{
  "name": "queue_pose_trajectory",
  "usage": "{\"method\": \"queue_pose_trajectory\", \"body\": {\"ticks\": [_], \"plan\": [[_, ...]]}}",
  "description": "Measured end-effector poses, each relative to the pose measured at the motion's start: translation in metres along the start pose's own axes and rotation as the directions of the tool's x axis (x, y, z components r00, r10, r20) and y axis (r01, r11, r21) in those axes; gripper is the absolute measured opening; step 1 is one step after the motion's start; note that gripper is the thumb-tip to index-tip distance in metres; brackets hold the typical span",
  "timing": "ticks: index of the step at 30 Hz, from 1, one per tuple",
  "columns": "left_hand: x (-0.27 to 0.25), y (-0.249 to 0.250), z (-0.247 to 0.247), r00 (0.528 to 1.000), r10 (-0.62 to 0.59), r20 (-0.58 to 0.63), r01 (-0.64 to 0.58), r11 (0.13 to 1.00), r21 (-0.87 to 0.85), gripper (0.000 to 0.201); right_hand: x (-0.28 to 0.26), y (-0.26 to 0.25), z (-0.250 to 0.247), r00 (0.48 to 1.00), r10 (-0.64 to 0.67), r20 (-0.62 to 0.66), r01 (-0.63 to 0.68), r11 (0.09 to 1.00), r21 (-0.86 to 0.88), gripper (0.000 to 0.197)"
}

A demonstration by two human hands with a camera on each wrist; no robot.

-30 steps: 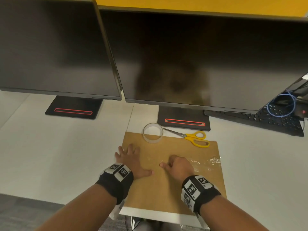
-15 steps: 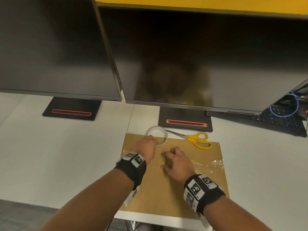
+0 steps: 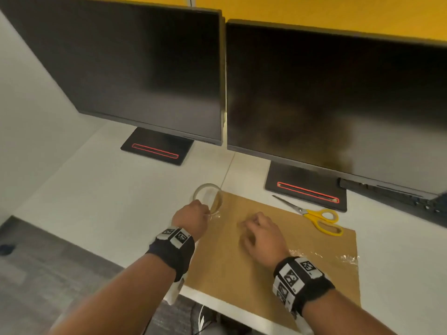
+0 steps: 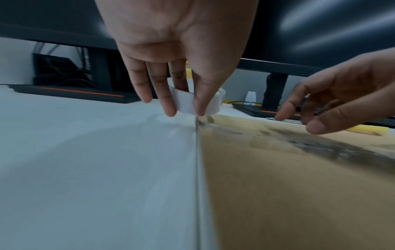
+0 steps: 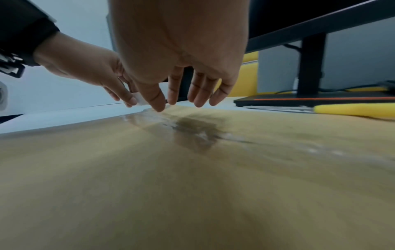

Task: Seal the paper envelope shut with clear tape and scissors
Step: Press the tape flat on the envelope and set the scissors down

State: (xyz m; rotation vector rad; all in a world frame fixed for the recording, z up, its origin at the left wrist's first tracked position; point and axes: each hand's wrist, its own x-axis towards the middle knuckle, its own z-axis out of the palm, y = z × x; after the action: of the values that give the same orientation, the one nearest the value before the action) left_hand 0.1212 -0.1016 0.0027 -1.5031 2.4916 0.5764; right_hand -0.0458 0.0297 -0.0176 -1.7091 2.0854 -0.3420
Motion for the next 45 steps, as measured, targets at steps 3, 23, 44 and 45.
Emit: {"method": "queue_pose_trajectory", "body": {"ticks": [3,23,44,45], "plan": [[-0.012,-0.018,0.003,0.998,-0.057,-0.015,0.057,0.998,0.015,0.031,0.013,-0.015,0.006,0.991,-0.118,0.070,0.122,0.991,-0.050,0.039],[-0.041,0.024,0.009,0.988,0.117,-0.097,-0.104,0.987,0.124,0.052,0.020,-0.018,0.007,0.965,-0.005,0.261,0.014,0.999,-0.034,0.050],[-0.023,0.151,0.091,0.851,0.362,0.380,-0.473,0.843,0.256,0.060,-0.034,0.130,-0.069,0.909,0.417,0.023,-0.409,0.899,-0.159,0.052],[-0.023,0.150,0.093,0.852,0.361,0.379,-0.473,0.841,0.262,0.061,-0.031,0.134,-0.068,0.907,0.419,0.035,-0.409,0.899,-0.159,0.052]]}}
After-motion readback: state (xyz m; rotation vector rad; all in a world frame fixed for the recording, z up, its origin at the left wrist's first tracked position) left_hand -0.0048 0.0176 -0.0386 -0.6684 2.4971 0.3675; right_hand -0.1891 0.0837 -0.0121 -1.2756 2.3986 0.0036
